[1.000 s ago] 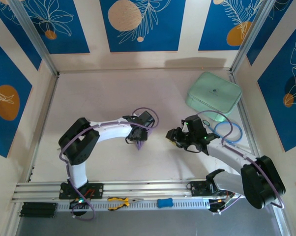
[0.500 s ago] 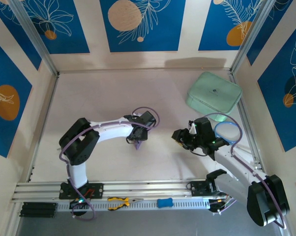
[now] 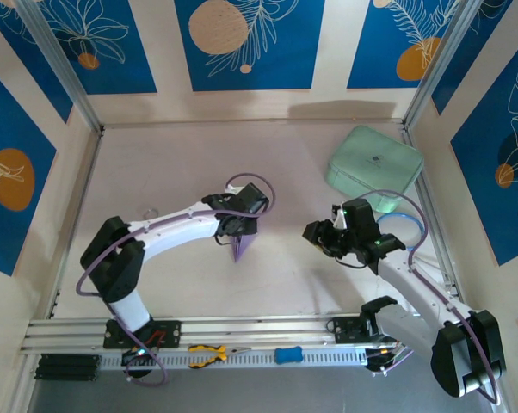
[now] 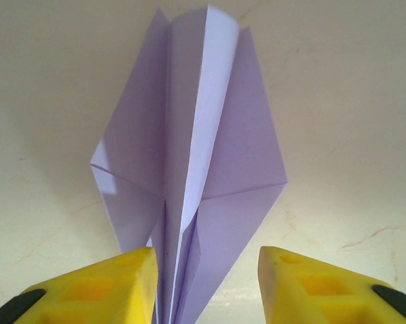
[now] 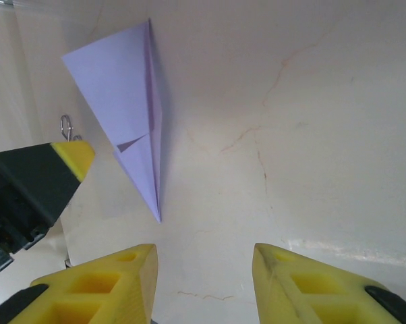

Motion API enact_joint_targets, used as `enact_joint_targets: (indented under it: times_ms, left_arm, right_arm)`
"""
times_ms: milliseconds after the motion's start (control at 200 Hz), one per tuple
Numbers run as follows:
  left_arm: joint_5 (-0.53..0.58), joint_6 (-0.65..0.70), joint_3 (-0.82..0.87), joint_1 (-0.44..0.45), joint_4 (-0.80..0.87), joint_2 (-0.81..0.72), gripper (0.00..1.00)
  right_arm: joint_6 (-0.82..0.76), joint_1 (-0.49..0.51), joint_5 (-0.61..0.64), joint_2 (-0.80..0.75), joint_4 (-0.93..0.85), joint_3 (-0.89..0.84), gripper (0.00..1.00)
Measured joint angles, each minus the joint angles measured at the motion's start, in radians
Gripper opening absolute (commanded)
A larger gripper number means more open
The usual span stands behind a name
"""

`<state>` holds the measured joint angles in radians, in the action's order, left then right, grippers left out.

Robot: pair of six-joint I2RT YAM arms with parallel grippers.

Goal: Fold a paper plane with a square sheet of paper (pick it up from the middle)
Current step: Move a paper plane to the center of the table, then reset both arms

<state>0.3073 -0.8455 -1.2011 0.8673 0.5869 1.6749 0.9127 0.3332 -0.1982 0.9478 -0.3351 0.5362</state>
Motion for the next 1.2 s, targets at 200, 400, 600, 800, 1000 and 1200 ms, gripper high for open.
enact_joint_targets:
  times_ms: [200, 400, 600, 800, 1000, 1200]
  left_arm:
    - [0.035, 0.043, 0.064, -0.008, -0.025, -0.158, 0.44]
    - [0.050, 0.129, 0.180, -0.070, -0.095, -0.309, 0.51]
    - [0.123, 0.263, 0.350, -0.209, -0.159, -0.473, 0.92]
    - [0.245, 0.450, 0.534, -0.462, -0.325, -0.597, 1.00]
    - [0.296, 0.649, 0.726, -0.612, -0.650, -0.565, 1.00]
    - [0.234, 0.788, 0.829, -0.639, -0.978, -0.356, 0.99]
  right_arm:
    - [-0.070, -0.001, 0.024, -0.009, -0.043, 0.059, 0.46]
    - [-0.210, 0.010, 0.140, -0.009, -0.112, 0.162, 0.49]
    - [-0.480, 0.045, 0.453, -0.020, -0.011, 0.159, 0.85]
    - [-0.737, -0.028, 0.608, 0.116, 0.351, -0.072, 0.94]
    - [-0.812, -0.188, 0.485, 0.294, 0.648, -0.140, 0.91]
    - [-0.902, -0.209, 0.319, 0.396, 0.873, -0.140, 0.91]
